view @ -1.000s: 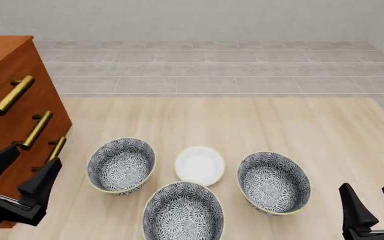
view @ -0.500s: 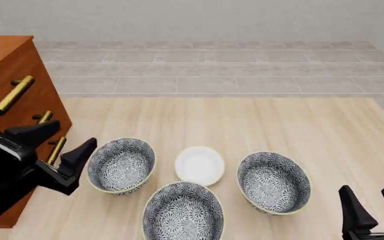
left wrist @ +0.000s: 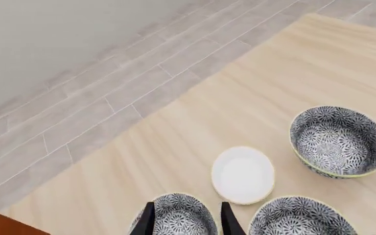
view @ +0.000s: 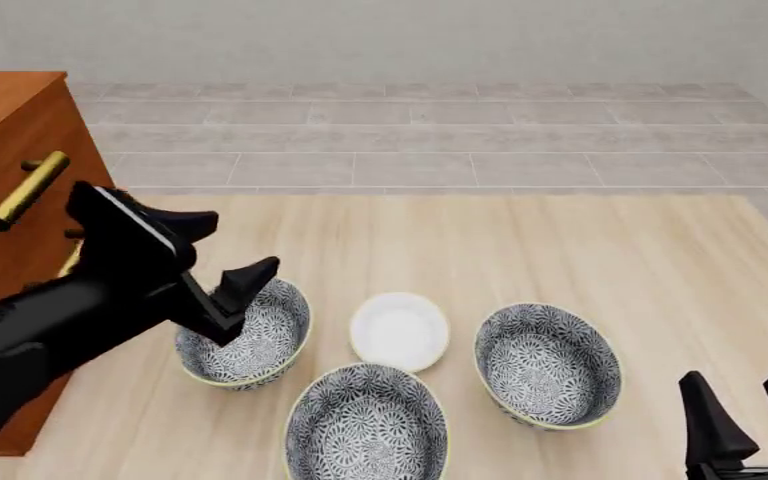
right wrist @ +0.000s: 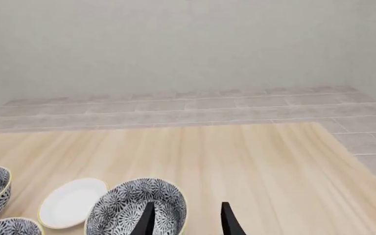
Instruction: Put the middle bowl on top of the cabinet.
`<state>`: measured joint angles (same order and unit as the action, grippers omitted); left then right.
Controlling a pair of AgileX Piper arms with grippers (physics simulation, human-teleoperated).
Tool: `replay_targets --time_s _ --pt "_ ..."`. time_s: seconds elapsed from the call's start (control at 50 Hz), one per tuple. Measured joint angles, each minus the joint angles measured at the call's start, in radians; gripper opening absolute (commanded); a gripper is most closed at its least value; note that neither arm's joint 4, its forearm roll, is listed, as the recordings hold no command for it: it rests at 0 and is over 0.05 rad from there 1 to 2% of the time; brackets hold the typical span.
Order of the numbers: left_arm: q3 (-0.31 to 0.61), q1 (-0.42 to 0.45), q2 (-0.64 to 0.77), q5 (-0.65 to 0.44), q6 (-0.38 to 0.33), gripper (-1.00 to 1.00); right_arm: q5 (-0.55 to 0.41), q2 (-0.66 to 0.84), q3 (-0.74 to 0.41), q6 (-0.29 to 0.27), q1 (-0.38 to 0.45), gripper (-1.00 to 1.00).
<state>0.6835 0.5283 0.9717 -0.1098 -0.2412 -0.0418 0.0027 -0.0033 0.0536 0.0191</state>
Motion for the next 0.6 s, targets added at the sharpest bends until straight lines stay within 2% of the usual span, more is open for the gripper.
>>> replay_targets --time_s 0.6 --pt "0.254 0.192 0.285 -0.131 -0.028 1.0 0.006 -0.002 0.0 0.018 -0.014 1.0"
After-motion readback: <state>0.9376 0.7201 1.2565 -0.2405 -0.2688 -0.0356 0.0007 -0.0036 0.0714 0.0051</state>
